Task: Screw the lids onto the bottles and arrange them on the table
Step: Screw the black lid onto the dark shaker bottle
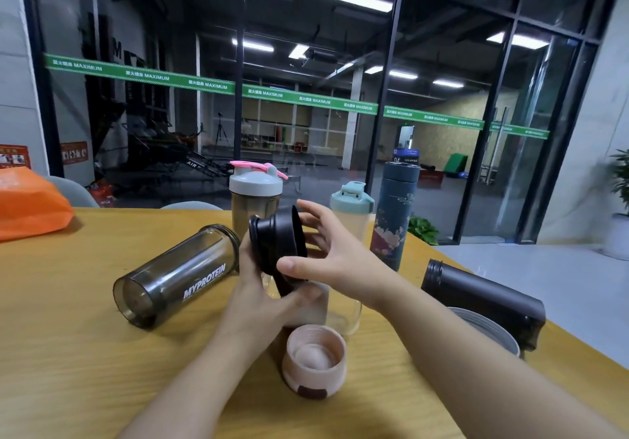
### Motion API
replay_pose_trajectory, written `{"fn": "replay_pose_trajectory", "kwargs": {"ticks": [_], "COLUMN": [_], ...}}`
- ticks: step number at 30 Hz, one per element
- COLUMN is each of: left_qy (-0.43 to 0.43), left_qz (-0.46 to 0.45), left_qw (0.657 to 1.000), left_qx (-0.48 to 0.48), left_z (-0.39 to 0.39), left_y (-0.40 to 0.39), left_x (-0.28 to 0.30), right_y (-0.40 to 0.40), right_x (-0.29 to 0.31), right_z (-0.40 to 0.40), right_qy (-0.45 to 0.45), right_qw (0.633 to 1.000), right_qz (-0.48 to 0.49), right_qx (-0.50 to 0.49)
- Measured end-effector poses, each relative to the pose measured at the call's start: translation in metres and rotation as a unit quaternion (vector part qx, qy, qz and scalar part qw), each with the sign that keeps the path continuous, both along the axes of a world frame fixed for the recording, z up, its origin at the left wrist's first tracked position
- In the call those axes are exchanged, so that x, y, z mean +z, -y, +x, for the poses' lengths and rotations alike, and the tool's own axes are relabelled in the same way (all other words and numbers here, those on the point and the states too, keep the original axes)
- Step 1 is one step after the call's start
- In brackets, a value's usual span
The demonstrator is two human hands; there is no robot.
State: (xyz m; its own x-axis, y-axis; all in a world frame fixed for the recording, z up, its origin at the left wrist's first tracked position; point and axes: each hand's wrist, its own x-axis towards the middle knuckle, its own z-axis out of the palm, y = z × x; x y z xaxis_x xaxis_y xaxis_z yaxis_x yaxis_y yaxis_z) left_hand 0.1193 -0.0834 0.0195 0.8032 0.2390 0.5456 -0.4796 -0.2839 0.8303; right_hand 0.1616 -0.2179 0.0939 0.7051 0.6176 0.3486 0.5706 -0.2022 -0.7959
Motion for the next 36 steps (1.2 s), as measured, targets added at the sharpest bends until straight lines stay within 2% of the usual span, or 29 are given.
{"fn": "replay_pose_trajectory", "kwargs": {"ticks": [3,6,10,13,15,20,24,29,36], "left_qy": [0.006,0.015,0.023,0.028,0.041,0.027,0.016,0.016,0.014], "left_qz": [-0.052,-0.040,-0.019,-0.022,-0.025,-0.026,-0.031,-0.032,-0.026], "left_qw": [0.998,0.999,1.000,0.999,0.999,0.999,0.999,0.999,1.000], "left_qx": [-0.019,-0.016,-0.005,-0.005,-0.012,0.000,0.005,0.011,0.000], "left_z": [0.000,-0.002,-0.001,0.001,0.003,0.005,0.007,0.009,0.006], "left_y": [-0.001,0.000,0.001,0.001,0.001,0.000,0.000,0.001,0.002], "left_x": [0.000,0.002,0.002,0.002,0.002,0.001,-0.001,-0.002,0.001], "right_y": [0.001,0.012,0.052,0.090,0.109,0.136,0.148,0.146,0.141], "right_x": [-0.003,0.003,0.011,0.005,0.000,-0.007,-0.012,-0.010,-0.011], "right_z": [-0.001,-0.001,0.013,0.033,0.043,0.058,0.068,0.072,0.069], "right_qy": [-0.011,0.016,0.117,0.149,0.143,0.065,0.006,0.022,0.064], "right_qw": [1.000,0.999,0.976,0.936,0.913,0.869,0.838,0.825,0.835], "right_qz": [-0.009,-0.034,-0.049,-0.134,-0.200,-0.356,-0.425,-0.445,-0.417], "right_qx": [0.016,-0.003,-0.175,-0.290,-0.325,-0.338,-0.341,-0.348,-0.354]}}
